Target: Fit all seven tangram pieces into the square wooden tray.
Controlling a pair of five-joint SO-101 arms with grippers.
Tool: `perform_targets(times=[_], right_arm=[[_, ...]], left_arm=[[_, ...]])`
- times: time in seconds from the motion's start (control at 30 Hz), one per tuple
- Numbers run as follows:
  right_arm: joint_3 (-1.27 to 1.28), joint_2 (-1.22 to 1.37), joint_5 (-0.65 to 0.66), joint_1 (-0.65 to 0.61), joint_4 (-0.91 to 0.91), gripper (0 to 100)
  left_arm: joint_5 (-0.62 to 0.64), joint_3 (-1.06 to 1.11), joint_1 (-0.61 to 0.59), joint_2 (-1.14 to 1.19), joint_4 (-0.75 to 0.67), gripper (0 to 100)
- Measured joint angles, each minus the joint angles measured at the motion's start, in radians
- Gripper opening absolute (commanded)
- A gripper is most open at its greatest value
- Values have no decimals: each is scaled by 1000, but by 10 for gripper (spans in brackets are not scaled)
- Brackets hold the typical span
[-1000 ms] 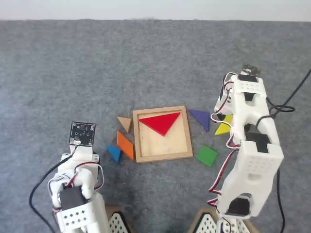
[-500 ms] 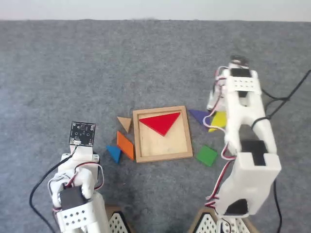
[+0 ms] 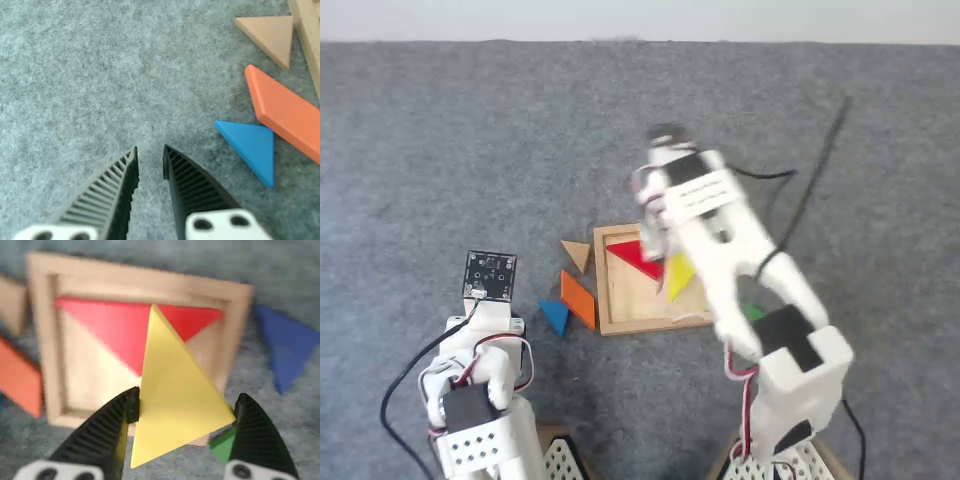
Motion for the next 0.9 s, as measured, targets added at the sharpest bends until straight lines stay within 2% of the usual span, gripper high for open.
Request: perform_targets(times=[0.13,0.47,0.6,0.9], right_arm=[[0,0,0,-64,-20,224],[0,8,-21,-109,-114,224],[0,114,-57,-150,-166,224],[-109,209,-100,-189,-132,226]], left_arm=[[0,0,0,0,0,80],[0,0,0,0,0,80],[0,0,0,0,0,80],[0,0,0,0,0,80]])
